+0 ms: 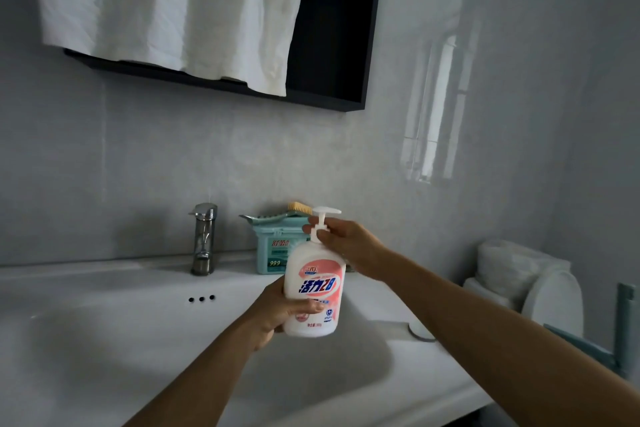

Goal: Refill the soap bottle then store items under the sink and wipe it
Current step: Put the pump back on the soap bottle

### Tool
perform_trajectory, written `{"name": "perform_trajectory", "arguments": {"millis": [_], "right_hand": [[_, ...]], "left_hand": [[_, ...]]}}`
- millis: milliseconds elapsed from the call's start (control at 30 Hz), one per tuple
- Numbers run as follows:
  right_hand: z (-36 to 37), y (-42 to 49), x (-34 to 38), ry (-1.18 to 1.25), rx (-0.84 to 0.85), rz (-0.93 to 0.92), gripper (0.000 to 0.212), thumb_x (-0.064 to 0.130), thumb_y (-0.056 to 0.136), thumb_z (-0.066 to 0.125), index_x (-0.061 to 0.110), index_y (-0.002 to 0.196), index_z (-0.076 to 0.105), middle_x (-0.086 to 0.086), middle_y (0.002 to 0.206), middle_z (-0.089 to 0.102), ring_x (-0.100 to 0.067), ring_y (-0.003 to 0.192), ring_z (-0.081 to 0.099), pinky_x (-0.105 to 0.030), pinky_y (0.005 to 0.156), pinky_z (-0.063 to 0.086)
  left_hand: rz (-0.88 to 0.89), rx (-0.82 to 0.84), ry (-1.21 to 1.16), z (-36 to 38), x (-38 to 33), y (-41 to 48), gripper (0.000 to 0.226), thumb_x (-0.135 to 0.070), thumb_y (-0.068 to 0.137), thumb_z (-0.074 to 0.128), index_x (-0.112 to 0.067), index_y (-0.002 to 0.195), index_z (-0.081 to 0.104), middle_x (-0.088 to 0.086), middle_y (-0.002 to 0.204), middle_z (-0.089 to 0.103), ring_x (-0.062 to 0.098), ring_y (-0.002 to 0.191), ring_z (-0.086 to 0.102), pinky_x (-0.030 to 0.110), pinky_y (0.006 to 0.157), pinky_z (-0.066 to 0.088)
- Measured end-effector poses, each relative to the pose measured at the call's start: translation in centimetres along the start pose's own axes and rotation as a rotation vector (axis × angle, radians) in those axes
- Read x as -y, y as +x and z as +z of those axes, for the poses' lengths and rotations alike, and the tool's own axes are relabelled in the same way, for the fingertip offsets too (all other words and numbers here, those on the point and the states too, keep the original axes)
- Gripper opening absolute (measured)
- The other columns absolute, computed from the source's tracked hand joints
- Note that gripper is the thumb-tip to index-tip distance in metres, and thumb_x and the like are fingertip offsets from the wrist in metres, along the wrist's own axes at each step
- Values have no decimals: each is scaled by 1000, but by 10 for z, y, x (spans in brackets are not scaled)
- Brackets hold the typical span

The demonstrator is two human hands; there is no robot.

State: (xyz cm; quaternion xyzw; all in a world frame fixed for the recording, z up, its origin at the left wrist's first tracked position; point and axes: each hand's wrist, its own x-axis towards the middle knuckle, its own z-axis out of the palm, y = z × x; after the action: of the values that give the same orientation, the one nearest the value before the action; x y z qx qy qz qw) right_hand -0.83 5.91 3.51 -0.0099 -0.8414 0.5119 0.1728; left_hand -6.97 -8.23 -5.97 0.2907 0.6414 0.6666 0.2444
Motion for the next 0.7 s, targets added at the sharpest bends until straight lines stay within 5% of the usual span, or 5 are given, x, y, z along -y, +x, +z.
{"name": "perform_trajectory", "arguments": {"millis": [133, 233, 367, 500, 700], "right_hand": [[4, 0, 1, -68, -177, 19, 29, 23, 83, 69, 12, 110, 66, -6, 89, 70, -12, 66, 66, -22, 63, 57], [10, 4, -1, -79, -296, 38, 33, 30, 72, 79, 15, 96, 63, 5, 74, 62, -13, 66, 63, -24, 54, 52], [9, 3, 3, -24, -177, 1, 19, 36, 87, 62, 20, 96, 61, 0, 82, 66, -15, 72, 65, -28, 67, 56], [4, 2, -2, 97, -62, -16, 28, 17, 95, 51, 8, 121, 58, -15, 107, 66, -29, 93, 65, -41, 87, 54], [4, 5, -4, 60, -213, 22, 34, 22, 79, 73, 11, 110, 61, -3, 94, 68, -12, 72, 67, -20, 59, 55]], "left_hand": [[38, -44, 14, 4, 2, 1, 42, -1, 68, 81, -18, 104, 66, 0, 94, 75, 18, 89, 70, 29, 64, 56], [80, -111, 18, 4, 5, 4, 48, 0, 63, 84, -14, 107, 68, 5, 99, 75, 22, 93, 70, 28, 70, 56], [66, -85, -10, 2, 2, 4, 50, -1, 63, 84, -15, 108, 67, 4, 98, 75, 23, 93, 70, 32, 70, 57], [30, -63, -43, 1, 2, 5, 54, -6, 61, 85, -19, 110, 66, 4, 101, 75, 25, 97, 69, 36, 73, 56], [86, -142, 24, 2, 5, 7, 53, 1, 63, 83, -11, 112, 67, 7, 101, 74, 24, 95, 70, 32, 74, 57]]}}
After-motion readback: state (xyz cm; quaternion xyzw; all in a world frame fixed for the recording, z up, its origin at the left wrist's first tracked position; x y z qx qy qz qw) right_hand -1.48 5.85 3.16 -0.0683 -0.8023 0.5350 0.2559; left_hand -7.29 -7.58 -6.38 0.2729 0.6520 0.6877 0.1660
